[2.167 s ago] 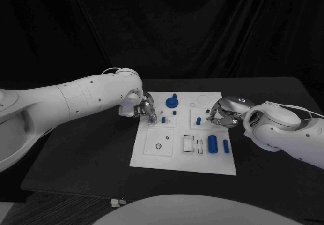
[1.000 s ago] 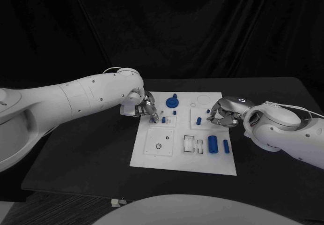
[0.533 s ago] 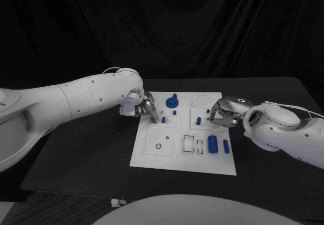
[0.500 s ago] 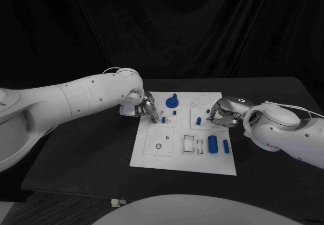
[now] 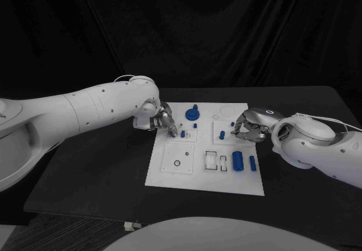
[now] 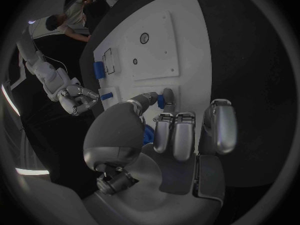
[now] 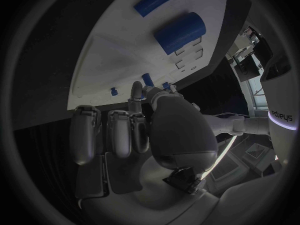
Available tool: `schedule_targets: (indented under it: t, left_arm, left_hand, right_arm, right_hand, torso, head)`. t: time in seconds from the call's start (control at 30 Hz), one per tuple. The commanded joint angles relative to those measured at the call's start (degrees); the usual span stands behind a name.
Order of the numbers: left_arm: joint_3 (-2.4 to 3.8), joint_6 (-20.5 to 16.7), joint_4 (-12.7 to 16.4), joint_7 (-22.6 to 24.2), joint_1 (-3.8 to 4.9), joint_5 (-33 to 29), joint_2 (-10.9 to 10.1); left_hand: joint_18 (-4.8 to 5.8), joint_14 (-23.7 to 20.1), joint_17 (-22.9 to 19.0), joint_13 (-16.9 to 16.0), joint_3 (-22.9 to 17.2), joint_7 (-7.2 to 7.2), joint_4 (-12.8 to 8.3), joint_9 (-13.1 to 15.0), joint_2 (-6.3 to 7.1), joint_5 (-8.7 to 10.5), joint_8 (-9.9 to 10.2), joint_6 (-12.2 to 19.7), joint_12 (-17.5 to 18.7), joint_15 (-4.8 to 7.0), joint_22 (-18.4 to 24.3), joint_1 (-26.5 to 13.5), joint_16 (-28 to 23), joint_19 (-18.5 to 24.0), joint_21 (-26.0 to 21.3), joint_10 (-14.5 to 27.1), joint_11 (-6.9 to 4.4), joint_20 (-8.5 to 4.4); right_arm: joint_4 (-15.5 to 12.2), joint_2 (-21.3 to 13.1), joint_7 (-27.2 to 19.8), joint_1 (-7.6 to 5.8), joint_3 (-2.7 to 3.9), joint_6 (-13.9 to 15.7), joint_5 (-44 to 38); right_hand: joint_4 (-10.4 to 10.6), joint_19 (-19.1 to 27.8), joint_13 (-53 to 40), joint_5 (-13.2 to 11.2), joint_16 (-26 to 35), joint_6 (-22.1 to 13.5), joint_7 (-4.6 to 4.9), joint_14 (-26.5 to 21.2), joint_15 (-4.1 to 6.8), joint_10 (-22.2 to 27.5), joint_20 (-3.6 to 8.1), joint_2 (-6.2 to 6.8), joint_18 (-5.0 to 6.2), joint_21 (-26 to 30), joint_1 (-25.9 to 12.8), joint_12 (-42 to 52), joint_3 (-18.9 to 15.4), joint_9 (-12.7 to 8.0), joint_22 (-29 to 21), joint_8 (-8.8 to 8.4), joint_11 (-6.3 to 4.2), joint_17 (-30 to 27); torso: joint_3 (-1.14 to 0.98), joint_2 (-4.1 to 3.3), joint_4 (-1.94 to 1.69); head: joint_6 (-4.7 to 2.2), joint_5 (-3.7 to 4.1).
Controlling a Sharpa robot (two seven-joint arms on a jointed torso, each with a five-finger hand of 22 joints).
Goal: Assemble the parts on the task board
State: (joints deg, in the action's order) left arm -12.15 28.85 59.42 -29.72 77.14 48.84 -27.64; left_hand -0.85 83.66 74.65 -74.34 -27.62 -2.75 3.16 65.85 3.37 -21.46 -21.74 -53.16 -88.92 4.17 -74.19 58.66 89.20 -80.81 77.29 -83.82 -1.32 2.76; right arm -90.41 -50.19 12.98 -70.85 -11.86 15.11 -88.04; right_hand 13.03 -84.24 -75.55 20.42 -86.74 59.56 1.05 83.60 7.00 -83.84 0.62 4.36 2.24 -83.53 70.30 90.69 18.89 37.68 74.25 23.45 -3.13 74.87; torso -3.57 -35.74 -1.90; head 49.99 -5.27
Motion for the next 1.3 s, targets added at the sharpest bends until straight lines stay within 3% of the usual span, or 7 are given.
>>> schedule_targets:
  t: [0.03, 0.37, 0.53, 0.6, 0.73, 0.97, 1.3]
  left_arm:
    - [0.04, 1.07, 0.03, 0.77, -0.04, -0.17, -0.02]
    - [0.04, 1.31, 0.20, 0.55, -0.05, -0.17, -0.36]
    - [0.03, 1.43, 0.49, 0.53, -0.05, -0.17, -0.68]
    - [0.03, 1.40, 0.54, 0.50, -0.05, -0.17, -0.75]
    - [0.03, 1.33, 0.56, 0.48, -0.06, -0.17, -0.89]
    - [0.03, 0.80, 0.71, 0.86, -0.07, -0.17, -1.10]
    - [0.03, -0.03, 0.76, 1.72, -0.08, -0.17, -1.24]
  left_hand:
    - [-2.62, 6.34, 15.35, -14.52, -1.53, 0.53, 0.83, -0.69, -0.36, 0.95, 0.14, -1.10, 0.48, -0.41, -11.19, -1.47, 0.80, 0.19, -0.78, -4.95, -0.12, -0.02]
    - [-2.65, 6.34, 15.35, -14.45, -0.40, 0.50, 1.48, -0.94, 0.13, 2.91, 0.49, -1.27, 0.57, -0.44, -11.16, -2.33, 0.80, 0.27, -0.94, -4.87, -0.08, 0.01]
    - [-2.63, 6.34, 15.35, -14.47, 1.45, 0.31, 2.84, -1.03, 0.40, 6.53, 0.87, -1.24, 0.53, -0.56, -11.17, -3.61, 0.80, 0.24, -0.98, -4.89, 0.09, 0.14]
    - [-2.63, 6.34, 15.35, -14.47, 2.85, 0.22, 3.47, -0.94, 0.70, 5.03, 0.85, -1.38, 0.52, -0.63, -11.17, -4.20, 0.80, 0.24, -0.99, -4.89, 0.16, 0.17]
    - [-2.64, 6.34, 15.35, -14.47, 3.89, 0.13, 3.85, -0.89, 0.69, 5.49, 0.98, -1.15, 0.52, -0.67, -11.16, -4.31, 0.80, 0.25, -1.03, -4.89, 0.24, 0.21]
    - [-2.64, 6.34, 15.35, -14.50, 8.74, -0.18, 6.54, -0.62, -0.10, 12.63, 1.19, -1.06, 0.45, -0.92, -11.16, -4.94, 0.80, 0.15, -1.07, -4.94, 0.49, 0.43]
    - [-2.64, 6.34, 15.35, -14.53, 11.63, -0.25, 8.34, -0.48, -0.64, 14.68, 1.33, -0.94, 0.41, -0.98, -11.18, -5.15, 0.80, 0.10, -1.07, -4.97, 0.58, 0.51]
  right_arm:
    - [0.02, 0.03, 0.76, 0.14, 0.03, -0.41, -0.12]
    - [0.06, 0.07, 0.75, 0.16, 0.03, -0.46, -0.12]
    - [0.09, 0.10, 0.77, 0.18, 0.03, -0.48, -0.12]
    - [0.10, 0.12, 0.78, 0.18, 0.03, -0.50, -0.12]
    - [0.10, 0.16, 0.81, 0.21, 0.03, -0.55, -0.12]
    - [0.16, 0.22, 0.83, 0.24, 0.03, -0.61, -0.12]
    - [0.23, 0.24, 0.79, 0.28, 0.03, -0.57, -0.12]
  right_hand:
    - [-0.33, -1.79, -14.45, 1.46, 0.67, -0.29, 0.01, 4.79, -0.08, -6.16, -0.29, -0.06, -0.31, 0.89, 1.89, -0.69, 0.87, 0.69, 13.19, -1.16, 0.45, 6.58]
    - [-0.33, -1.79, -14.45, 1.46, 0.67, -0.29, 0.01, 4.79, -0.08, -6.16, -0.29, -0.06, -0.31, 0.89, 1.89, -0.69, 0.87, 0.69, 13.19, -1.16, 0.45, 6.58]
    - [-0.37, -1.77, -14.45, 1.47, 0.71, -0.30, 0.01, 4.77, -0.09, -6.16, -0.30, -0.09, -0.30, 0.93, 1.90, -0.69, 0.90, 0.70, 13.18, -1.19, 0.46, 6.49]
    - [-0.37, -1.77, -14.45, 1.47, 0.71, -0.30, 0.01, 4.77, -0.09, -6.16, -0.30, -0.09, -0.30, 0.93, 1.90, -0.69, 0.90, 0.70, 13.18, -1.19, 0.46, 6.49]
    - [-0.37, -1.77, -14.45, 1.47, 0.71, -0.30, 0.01, 4.77, -0.09, -6.16, -0.30, -0.09, -0.30, 0.93, 1.90, -0.69, 0.90, 0.70, 13.18, -1.19, 0.46, 6.49]
    - [-0.39, -1.77, -14.45, 1.47, 0.74, -0.31, 0.02, 4.76, -0.10, -6.16, -0.30, -0.09, -0.30, 0.94, 1.90, -0.69, 0.92, 0.71, 13.17, -1.21, 0.47, 6.43]
    - [-0.40, -1.77, -14.45, 1.47, 0.73, -0.32, 0.02, 4.77, -0.10, -6.16, -0.30, -0.09, -0.30, 0.93, 1.90, -0.69, 0.92, 0.71, 13.18, -1.22, 0.47, 6.46]
  torso:
    - [-0.01, 0.00, 0.00]
    - [-0.01, -0.01, 0.01]
    - [0.00, 0.00, 0.01]
    - [0.00, 0.00, 0.01]
    - [-0.02, 0.01, -0.01]
    - [-0.01, -0.03, -0.02]
    - [0.01, -0.04, -0.03]
  head:
    - [0.01, -0.05]
    - [0.01, -0.05]
    - [0.01, -0.07]
    - [0.01, -0.10]
    - [0.01, -0.11]
    - [0.01, -0.21]
    - [0.01, -0.06]
